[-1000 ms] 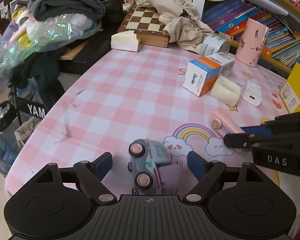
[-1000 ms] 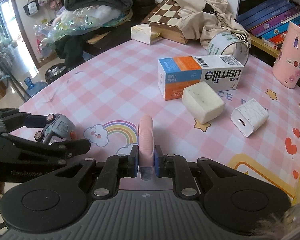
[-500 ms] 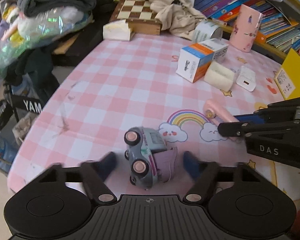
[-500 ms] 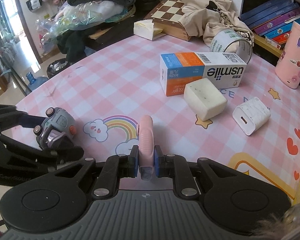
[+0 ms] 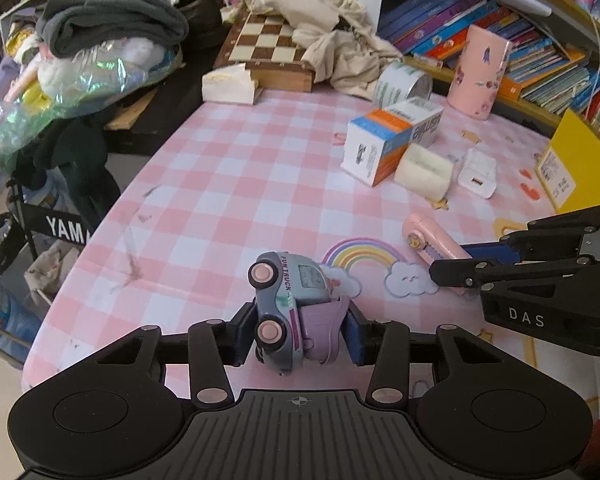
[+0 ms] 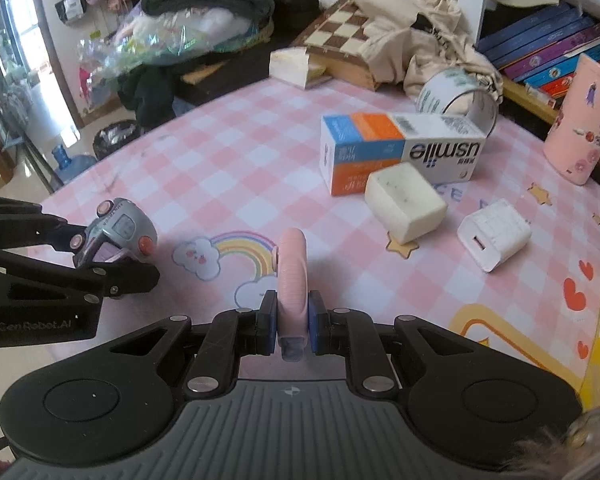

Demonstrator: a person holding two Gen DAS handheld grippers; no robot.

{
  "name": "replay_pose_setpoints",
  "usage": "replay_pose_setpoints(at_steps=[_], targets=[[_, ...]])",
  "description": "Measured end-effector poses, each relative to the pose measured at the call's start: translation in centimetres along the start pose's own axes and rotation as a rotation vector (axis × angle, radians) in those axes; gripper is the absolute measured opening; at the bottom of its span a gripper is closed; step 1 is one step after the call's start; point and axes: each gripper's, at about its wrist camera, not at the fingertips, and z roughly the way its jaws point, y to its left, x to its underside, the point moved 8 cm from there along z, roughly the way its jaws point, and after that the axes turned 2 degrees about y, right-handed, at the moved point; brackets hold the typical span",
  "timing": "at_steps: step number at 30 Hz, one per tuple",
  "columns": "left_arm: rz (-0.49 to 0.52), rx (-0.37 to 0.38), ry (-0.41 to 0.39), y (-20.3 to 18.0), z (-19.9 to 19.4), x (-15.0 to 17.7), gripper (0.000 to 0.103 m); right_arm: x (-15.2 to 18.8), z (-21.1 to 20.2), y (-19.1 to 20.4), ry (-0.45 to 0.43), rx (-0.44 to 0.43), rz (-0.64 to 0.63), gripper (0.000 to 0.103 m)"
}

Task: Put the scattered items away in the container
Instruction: 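Lift the toy car and pink cylinder with both tools toward the yellow box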

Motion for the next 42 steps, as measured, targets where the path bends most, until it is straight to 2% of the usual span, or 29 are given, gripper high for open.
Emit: replay_pose_setpoints(at_steps=[14, 42], targets=[[0.076, 0.075, -0.073, -2.7, -2.8, -0.8, 0.043, 1.4, -3.9, -0.6, -0.049, 0.058, 0.064, 0.014], [0.247, 0.250, -0.156, -7.8, -7.8, 1.3, 0.044, 6.9, -11.6, -0.1, -0.116, 0.238, 0.199, 0.014]])
